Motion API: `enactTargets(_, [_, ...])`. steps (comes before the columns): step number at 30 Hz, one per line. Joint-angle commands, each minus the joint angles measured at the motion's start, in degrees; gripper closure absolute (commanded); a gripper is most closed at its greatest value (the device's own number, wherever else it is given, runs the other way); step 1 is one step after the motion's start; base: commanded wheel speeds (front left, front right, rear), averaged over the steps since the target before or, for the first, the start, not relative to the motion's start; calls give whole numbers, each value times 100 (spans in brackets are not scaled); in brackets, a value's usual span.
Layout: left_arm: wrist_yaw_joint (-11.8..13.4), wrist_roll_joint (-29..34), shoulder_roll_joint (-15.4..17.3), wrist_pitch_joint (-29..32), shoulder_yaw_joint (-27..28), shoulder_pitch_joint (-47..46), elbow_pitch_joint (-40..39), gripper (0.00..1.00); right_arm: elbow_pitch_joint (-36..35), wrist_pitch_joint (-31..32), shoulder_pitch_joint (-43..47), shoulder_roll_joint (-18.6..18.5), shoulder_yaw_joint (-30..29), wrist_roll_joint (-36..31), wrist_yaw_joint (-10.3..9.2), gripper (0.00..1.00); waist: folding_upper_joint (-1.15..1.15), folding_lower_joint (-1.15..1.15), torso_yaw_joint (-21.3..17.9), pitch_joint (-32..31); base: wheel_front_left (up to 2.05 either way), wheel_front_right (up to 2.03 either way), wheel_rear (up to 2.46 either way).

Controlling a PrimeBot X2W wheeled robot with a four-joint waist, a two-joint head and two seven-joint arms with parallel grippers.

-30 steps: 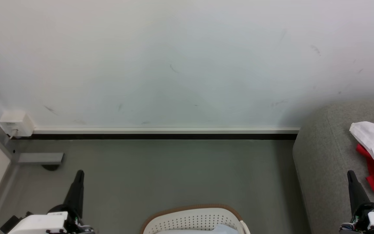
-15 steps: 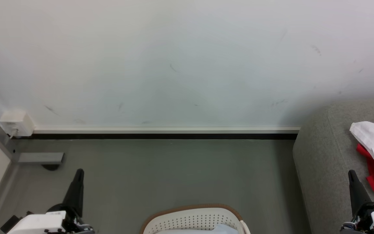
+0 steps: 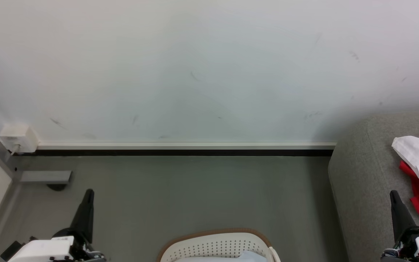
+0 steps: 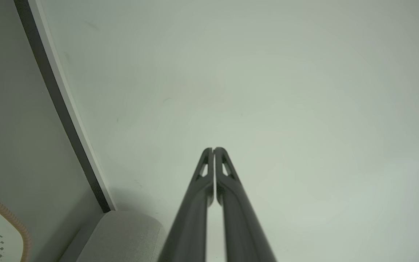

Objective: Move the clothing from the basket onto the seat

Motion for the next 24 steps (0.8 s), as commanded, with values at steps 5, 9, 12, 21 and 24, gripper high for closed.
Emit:
enactTargets(5, [-9,-83,13,25,17,-39,-15,100,-21,-28,-47,-40,14,34,-13,100,0,0,0,0,0,0,0])
enactTargets(9, [-9,-82,13,25,17,-39,-14,100,-22,-30,-46,-45,20,42,-12,100,0,0,0,0,0,0,0])
enactTargets(12, [-9,-83,13,25,17,-39,-14,100,-22,-33,-45,-50,25,50,-13,100,0,0,0,0,0,0,0])
enactTargets(21, [-9,-82,13,25,17,-39,-14,100,-23,-39,-43,-62,39,62,-12,100,0,0,0,0,0,0,0])
enactTargets(24, [-9,-82,13,25,17,-39,-14,100,-24,-46,-42,-67,43,67,-12,100,0,0,0,0,0,0,0])
